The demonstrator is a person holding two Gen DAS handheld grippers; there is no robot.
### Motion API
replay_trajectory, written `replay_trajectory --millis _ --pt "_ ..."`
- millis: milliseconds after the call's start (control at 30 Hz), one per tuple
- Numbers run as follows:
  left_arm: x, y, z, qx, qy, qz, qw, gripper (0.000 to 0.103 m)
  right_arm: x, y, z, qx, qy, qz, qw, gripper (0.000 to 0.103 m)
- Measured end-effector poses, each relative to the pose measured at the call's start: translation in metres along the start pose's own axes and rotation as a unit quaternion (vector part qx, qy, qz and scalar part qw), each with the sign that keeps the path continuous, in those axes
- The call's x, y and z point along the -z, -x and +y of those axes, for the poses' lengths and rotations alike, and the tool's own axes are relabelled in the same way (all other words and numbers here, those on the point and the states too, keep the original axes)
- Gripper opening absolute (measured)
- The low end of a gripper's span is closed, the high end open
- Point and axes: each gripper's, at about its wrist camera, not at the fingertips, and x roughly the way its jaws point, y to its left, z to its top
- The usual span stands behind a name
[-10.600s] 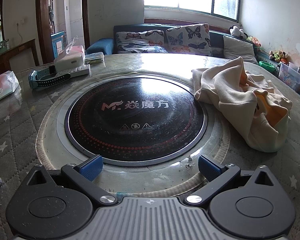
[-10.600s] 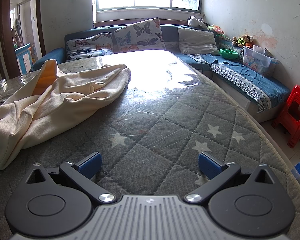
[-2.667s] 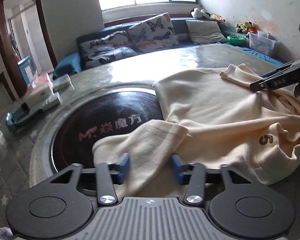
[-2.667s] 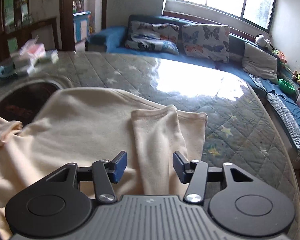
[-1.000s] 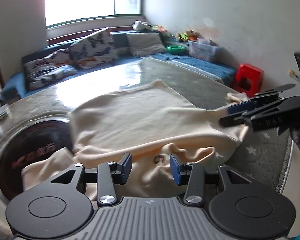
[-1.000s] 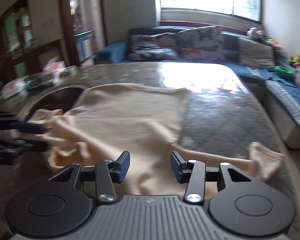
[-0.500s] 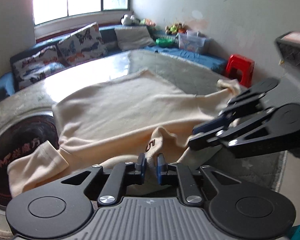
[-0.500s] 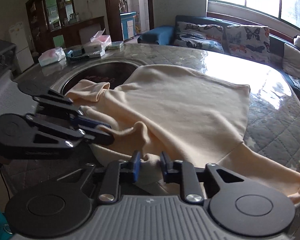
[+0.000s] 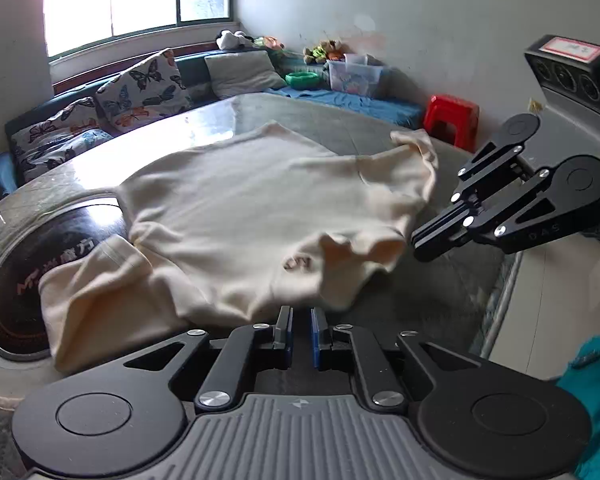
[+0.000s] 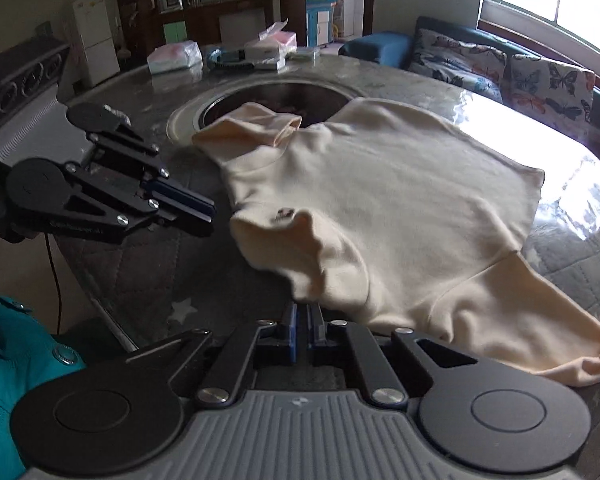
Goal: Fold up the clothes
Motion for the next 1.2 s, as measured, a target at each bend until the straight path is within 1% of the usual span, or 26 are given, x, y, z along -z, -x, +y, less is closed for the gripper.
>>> replay_trajectory --millis 100,167,233,333,400,500,533,567,633,667,700,733,767,800,833,867,933,1000,1033,1067,1200 --pt "-0.017 -0.004 0.009 -0.009 0.024 -0.024 0.9994 0.011 -0.011 0.007 -0.012 0.019 -0.022 -0.034 0.999 0.006" --pt "-0.03 -0.013 0.01 -0.014 0.033 -0.035 0.9988 0.011 -0.018 0.003 -0.021 0.036 -0.036 -0.044 0.998 0.01" --pt "-0.041 -0.028 0.011 -0.006 0.043 -0.037 0.9984 0.011 -0.02 -0.005 -0.027 0.041 -0.042 -0.044 0.997 0.01" --pt "-0.049 -0.054 0.011 0.0 0.054 -0.026 0.9982 0.011 -0.017 -0.028 -0.034 0.035 -0.062 -0.027 0.997 0.011" --pt "-0.049 -0.069 0.011 0.0 0.055 -0.013 0.9984 0.011 -0.012 -0.035 -0.033 0.029 -0.064 -0.018 0.997 0.011" --pt "-0.041 -0.085 0.011 0.002 0.054 0.013 0.9984 0.011 -0.008 -0.033 -0.035 0.026 -0.069 -0.026 0.997 0.014" --pt "-0.037 -0.086 0.011 0.005 0.054 0.014 0.9984 0.011 -0.008 -0.03 -0.04 0.036 -0.074 -0.032 0.996 0.021" --pt "-0.035 -0.084 0.011 0.005 0.053 0.009 0.9985 0.011 -0.008 -0.028 -0.045 0.046 -0.078 -0.039 0.995 0.025" --pt "-0.032 -0.082 0.01 0.011 0.057 0.012 0.9983 0.011 -0.009 -0.024 -0.055 0.066 -0.086 -0.05 0.993 0.025" --pt "-0.031 -0.081 0.01 0.016 0.06 0.014 0.998 0.011 -0.01 -0.023 -0.061 0.073 -0.094 -0.057 0.991 0.028" --pt "-0.03 -0.079 0.01 0.02 0.063 0.015 0.9977 0.011 -0.011 -0.023 -0.068 0.081 -0.101 -0.063 0.99 0.032" --pt "-0.028 -0.078 0.008 0.02 0.06 0.015 0.9979 0.011 -0.012 -0.024 -0.073 0.086 -0.106 -0.065 0.988 0.042" --pt "-0.027 -0.076 0.007 0.019 0.057 0.014 0.9981 0.011 -0.013 -0.028 -0.079 0.1 -0.108 -0.068 0.987 0.047" --pt "-0.026 -0.076 0.004 0.016 0.053 0.014 0.9983 0.011 -0.013 -0.034 -0.083 0.112 -0.107 -0.069 0.986 0.047" --pt "-0.026 -0.075 0.002 0.013 0.051 0.013 0.9985 0.011 -0.013 -0.038 -0.086 0.114 -0.109 -0.065 0.985 0.048" --pt "-0.025 -0.075 0.002 0.013 0.051 0.014 0.9985 0.011 -0.012 -0.046 -0.091 0.111 -0.12 -0.063 0.985 0.052" --pt "-0.026 -0.073 0.003 0.014 0.055 0.014 0.9983 0.011 -0.009 -0.054 -0.094 0.113 -0.132 -0.065 0.983 0.057" --pt "-0.026 -0.073 0.004 0.017 0.059 0.013 0.998 0.011 -0.008 -0.06 -0.091 0.125 -0.12 -0.078 0.982 0.066" --pt "-0.026 -0.073 0.005 0.018 0.06 0.013 0.9979 0.012 -0.008 -0.062 -0.088 0.123 -0.12 -0.08 0.982 0.078" --pt "-0.026 -0.073 0.006 0.019 0.062 0.013 0.9978 0.012 -0.007 -0.065 -0.086 0.12 -0.119 -0.081 0.982 0.087" --pt "-0.027 -0.069 0.007 0.025 0.063 0.013 0.9976 0.015 -0.008 -0.073 -0.075 0.128 -0.091 -0.08 0.984 0.098"
